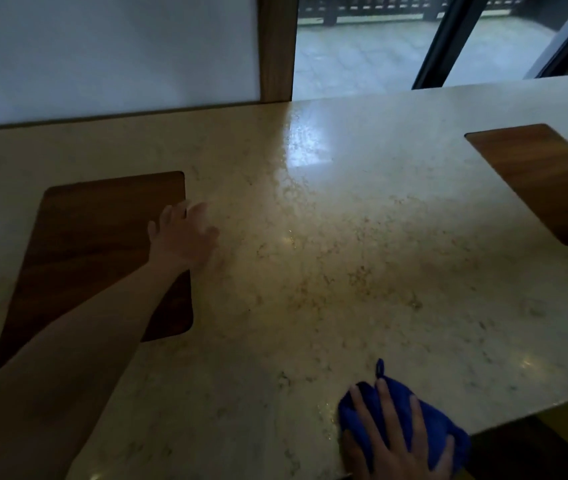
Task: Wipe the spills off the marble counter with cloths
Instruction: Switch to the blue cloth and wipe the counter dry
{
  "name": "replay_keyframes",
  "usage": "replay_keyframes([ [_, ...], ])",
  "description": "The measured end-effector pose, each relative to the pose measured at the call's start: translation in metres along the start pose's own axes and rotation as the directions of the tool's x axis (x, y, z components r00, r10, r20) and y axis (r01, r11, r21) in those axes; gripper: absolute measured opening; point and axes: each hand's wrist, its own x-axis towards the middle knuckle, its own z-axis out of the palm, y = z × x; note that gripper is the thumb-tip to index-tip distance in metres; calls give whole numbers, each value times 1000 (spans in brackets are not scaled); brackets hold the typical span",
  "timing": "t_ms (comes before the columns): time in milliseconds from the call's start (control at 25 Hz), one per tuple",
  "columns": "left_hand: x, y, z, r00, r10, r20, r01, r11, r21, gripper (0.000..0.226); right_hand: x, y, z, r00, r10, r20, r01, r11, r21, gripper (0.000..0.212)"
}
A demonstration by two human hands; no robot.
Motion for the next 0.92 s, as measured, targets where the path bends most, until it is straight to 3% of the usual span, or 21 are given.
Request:
replay_keyframes([
  [200, 12, -35, 16, 1000, -24, 5, 23, 998, 56, 65, 36, -67, 8, 996, 83, -19, -83, 997, -3, 69],
  [440, 3, -41, 31, 999, -13, -42, 16, 996, 83, 69, 173, -111, 5, 999, 45, 2, -45, 998, 42, 56],
  [600, 2, -44, 32, 999, -27, -32, 31, 990, 140, 71, 313, -143, -10, 996, 7, -83, -2, 998, 61, 54],
  [720, 1, -45, 35, 999, -19, -51, 27, 986, 162, 68, 438, -159, -25, 1000, -4, -19, 6, 996, 84, 51],
  [920, 11, -45, 37, 997, 8, -83, 14, 966, 259, 69, 629, -173, -53, 999, 4, -49, 4, 986, 165, 50],
])
